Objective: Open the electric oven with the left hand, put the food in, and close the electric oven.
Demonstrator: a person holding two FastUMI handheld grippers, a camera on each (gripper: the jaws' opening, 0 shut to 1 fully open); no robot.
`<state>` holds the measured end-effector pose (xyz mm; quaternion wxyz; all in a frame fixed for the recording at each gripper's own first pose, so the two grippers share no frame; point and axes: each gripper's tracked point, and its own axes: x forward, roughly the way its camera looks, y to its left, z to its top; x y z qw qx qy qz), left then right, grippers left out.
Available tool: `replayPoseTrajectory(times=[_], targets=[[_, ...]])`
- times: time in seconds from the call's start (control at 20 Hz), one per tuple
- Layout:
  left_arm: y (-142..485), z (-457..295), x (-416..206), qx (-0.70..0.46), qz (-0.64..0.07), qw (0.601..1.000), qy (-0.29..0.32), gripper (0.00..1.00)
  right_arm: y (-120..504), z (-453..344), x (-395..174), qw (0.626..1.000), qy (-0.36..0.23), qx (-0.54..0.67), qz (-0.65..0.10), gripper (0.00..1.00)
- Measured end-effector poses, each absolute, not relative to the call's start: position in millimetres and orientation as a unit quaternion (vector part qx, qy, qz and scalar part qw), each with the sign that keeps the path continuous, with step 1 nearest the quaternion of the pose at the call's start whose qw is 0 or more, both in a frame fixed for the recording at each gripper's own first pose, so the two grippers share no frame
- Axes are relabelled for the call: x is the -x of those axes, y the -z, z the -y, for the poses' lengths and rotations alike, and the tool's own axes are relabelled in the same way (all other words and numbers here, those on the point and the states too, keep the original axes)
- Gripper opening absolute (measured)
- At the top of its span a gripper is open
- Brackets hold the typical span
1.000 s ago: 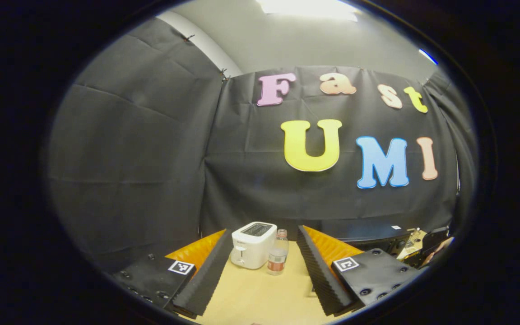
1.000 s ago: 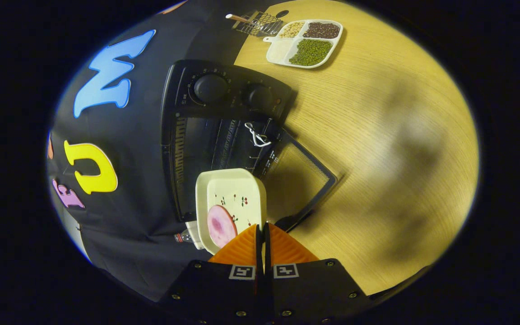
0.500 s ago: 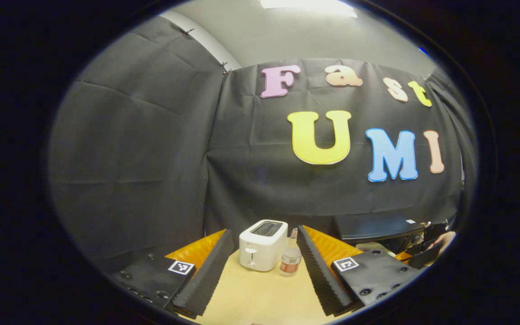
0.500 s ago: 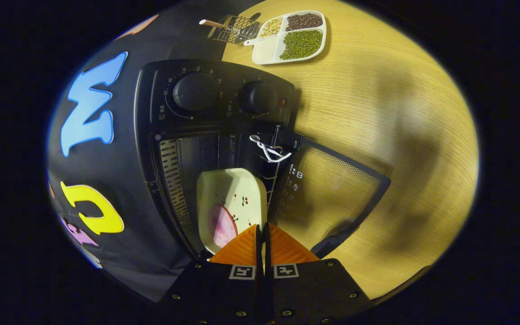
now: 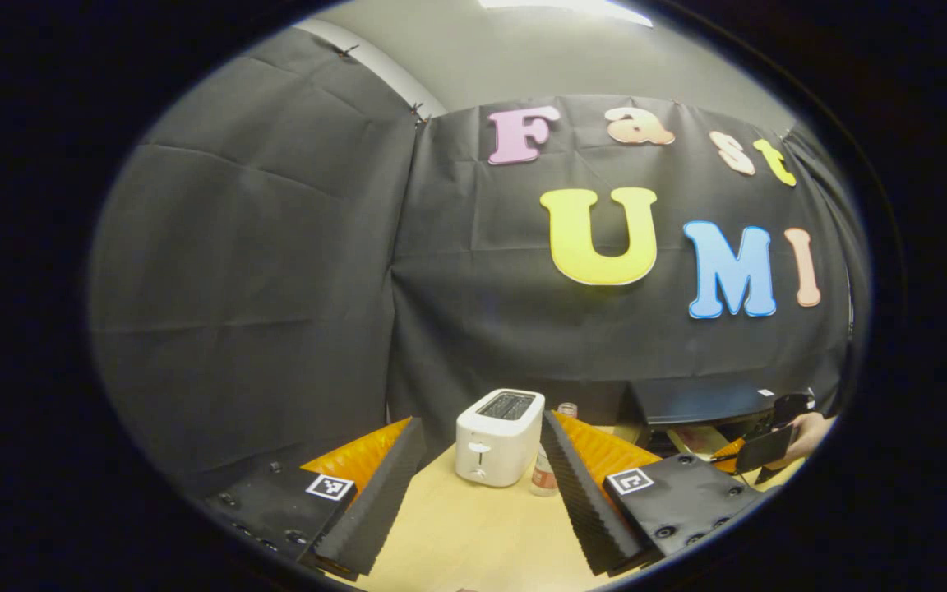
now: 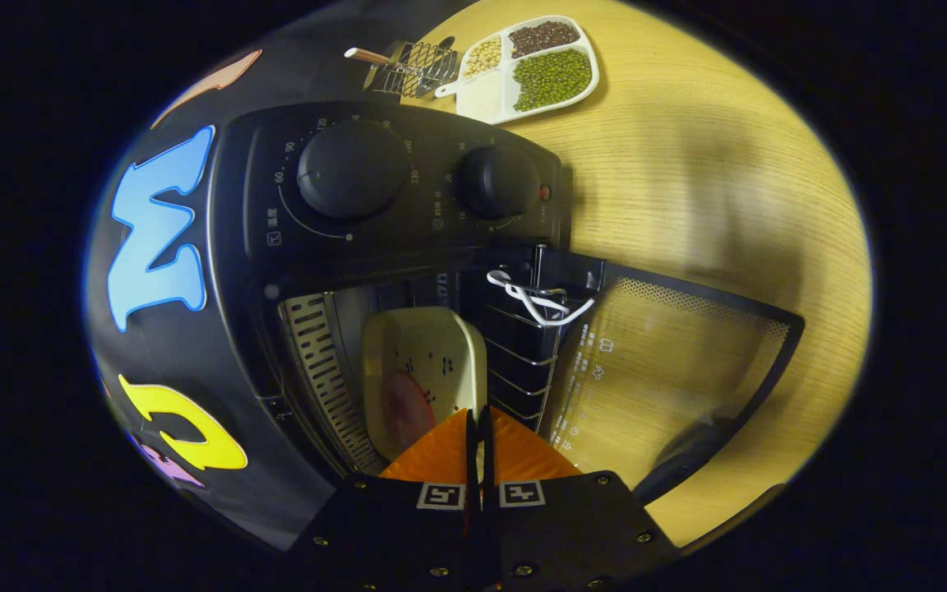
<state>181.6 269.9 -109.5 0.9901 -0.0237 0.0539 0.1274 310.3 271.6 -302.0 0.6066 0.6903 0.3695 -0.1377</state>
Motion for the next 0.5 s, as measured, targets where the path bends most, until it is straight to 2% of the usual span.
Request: replayPoseTrajectory(times=[0.2,0.35,0.5], targets=[[107,-265,-176,0.020,-0.053,0.991,-0.125,1.00,284,-281,-321,0.586,0.095,-0.729,-0.341,0.10],[106,-253,-175,0.022,-0.052,0.992,-0.117,0.96,271,-286,-316,0.594,0.064,-0.728,-0.337,0.25],[101,-238,-176,0.019,-0.046,0.993,-0.103,0.96,270,-278,-298,0.643,0.046,-0.679,-0.350,0.97]])
